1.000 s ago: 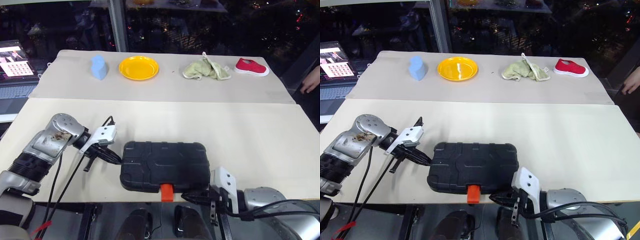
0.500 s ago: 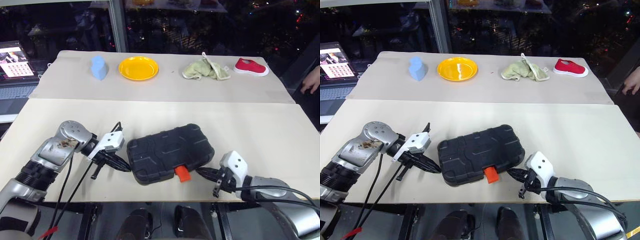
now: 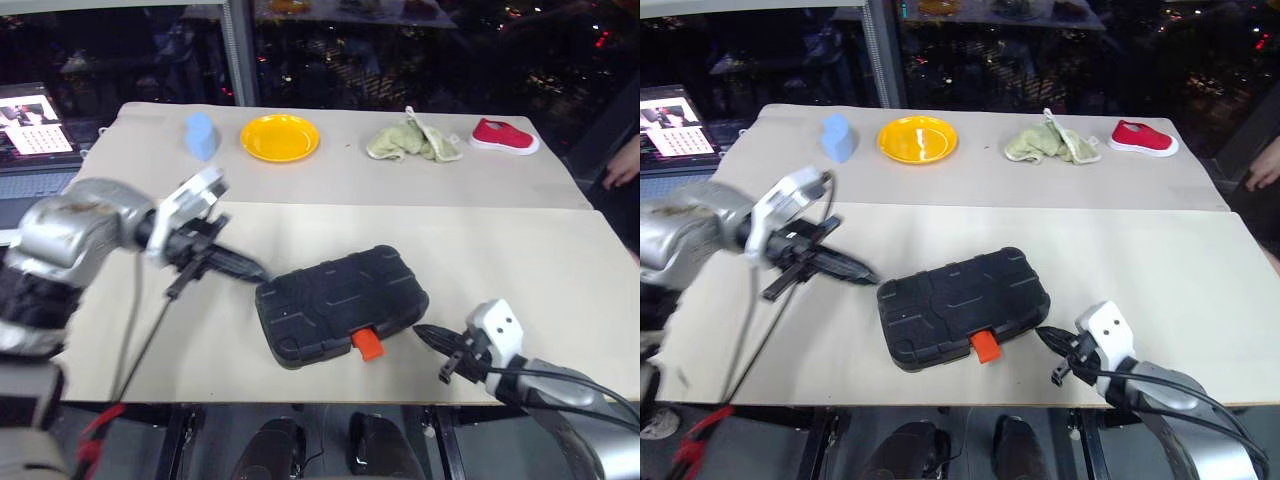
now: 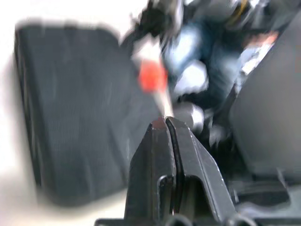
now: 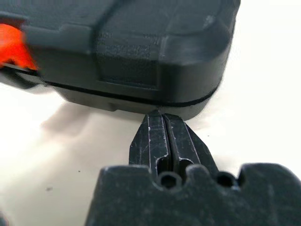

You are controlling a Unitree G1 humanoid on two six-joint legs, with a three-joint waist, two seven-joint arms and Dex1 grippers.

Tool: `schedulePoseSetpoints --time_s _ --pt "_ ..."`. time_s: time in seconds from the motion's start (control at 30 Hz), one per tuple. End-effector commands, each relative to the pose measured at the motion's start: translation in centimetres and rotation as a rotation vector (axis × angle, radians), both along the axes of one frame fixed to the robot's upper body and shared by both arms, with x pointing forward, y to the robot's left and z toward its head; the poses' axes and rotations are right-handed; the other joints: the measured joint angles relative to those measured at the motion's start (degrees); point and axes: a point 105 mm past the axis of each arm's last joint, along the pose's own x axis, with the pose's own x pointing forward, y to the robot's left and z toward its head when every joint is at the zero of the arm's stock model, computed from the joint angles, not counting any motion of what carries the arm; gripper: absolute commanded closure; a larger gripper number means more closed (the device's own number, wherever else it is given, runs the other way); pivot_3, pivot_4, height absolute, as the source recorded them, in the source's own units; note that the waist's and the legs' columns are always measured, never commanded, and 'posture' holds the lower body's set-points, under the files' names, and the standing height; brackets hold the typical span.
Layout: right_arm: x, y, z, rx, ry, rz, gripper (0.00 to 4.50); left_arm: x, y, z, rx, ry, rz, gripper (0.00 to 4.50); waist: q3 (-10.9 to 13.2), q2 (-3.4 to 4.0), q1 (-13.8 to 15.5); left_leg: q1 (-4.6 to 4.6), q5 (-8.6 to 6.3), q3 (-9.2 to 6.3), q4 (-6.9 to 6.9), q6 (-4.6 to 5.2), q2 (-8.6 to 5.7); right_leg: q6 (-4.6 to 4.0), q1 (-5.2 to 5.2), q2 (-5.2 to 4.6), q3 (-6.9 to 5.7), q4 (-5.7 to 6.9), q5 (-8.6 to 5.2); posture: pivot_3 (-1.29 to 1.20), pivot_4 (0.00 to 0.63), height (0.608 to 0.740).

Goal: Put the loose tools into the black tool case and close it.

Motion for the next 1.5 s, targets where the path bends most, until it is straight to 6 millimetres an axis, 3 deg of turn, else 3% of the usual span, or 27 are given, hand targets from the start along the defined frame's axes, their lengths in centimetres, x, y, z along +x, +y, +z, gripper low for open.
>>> schedulePoseSetpoints --time_s 0.03,0.13,0.23,0.3,0.37,0.63,0.83,1.0,1.5 --pt "-1.8 1.5 1.5 0.038 -0.007 0.111 4.5 1.5 -2.4 -2.8 0.065 -0.12 0.008 4.43 -0.02 0.03 -0.45 0.07 -0.01 0.03 -0.02 0.02 0.01 -0.01 0.03 0.0 0.07 -0.01 -0.01 0.0 0.15 0.74" --pt "-2.4 2.1 1.9 0.049 0.003 0.147 4.5 2.3 -3.7 -4.5 0.098 -0.172 0.004 4.43 -0.01 0.02 -1.47 0.06 -0.03 0.09 -0.03 0.03 0.05 -0.02 0.02 -0.02 0.26 -0.01 0.0 0.0 0.15 0.74" --pt "-2.8 3.2 2.8 0.087 -0.007 0.187 4.5 3.8 -5.3 -7.9 0.194 -0.255 0.037 4.43 -0.03 0.06 -1.33 0.11 -0.23 0.05 -0.03 0.37 0.09 -0.04 0.02 -0.25 0.32 -0.01 0.0 0.0 0.15 0.74" --pt "-2.5 4.1 3.4 0.105 -0.031 0.196 4.5 4.2 -4.9 -10.2 0.273 -0.314 0.018 4.43 -0.04 0.04 -1.21 0.17 -0.23 0.0 -0.03 0.37 0.09 -0.04 0.09 -0.36 0.3 0.0 0.0 0.0 0.15 0.74" --pt "-2.2 4.7 3.6 0.116 -0.042 0.206 4.5 4.1 -4.6 -11.1 0.296 -0.34 -0.008 4.43 -0.13 0.07 -1.23 0.23 -0.23 -0.07 -0.03 0.34 0.09 -0.05 0.13 -0.44 0.29 -0.02 0.0 0.0 0.15 0.74" --pt "-0.7 6.2 3.0 0.106 -0.04 0.226 4.5 3.8 -4.8 -10.9 0.274 -0.339 -0.021 4.43 -0.23 0.21 -1.34 0.53 -0.27 -0.06 -0.07 0.38 0.09 0.31 0.23 -0.57 0.2 -0.06 -0.24 0.0 0.15 0.74" --pt "-1.2 6.3 1.2 0.041 0.026 0.268 4.5 3.9 -4.8 -10.8 0.267 -0.343 -0.011 4.43 -0.23 0.21 -1.35 0.52 -0.28 -0.06 -0.07 0.4 0.09 -0.02 0.23 -0.56 0.17 -0.03 -0.03 0.0 0.15 0.74" --pt "-1.2 6.4 0.3 0.03 0.049 0.271 4.5 3.8 -4.9 -10.7 0.263 -0.343 -0.007 4.43 -0.24 0.21 -1.39 0.53 -0.28 -0.06 -0.07 0.4 0.09 0.36 0.26 -0.57 0.17 -0.05 -0.27 0.0 0.15 0.74" --pt "-0.5 7.0 -2.7 -0.017 0.096 0.235 4.5 3.7 -5.8 -10.3 0.246 -0.357 -0.015 4.43 -0.23 0.21 -1.21 0.51 -0.31 -0.09 -0.08 0.43 0.09 0.39 0.23 -0.6 0.13 -0.09 -0.29 0.0 0.15 0.74"
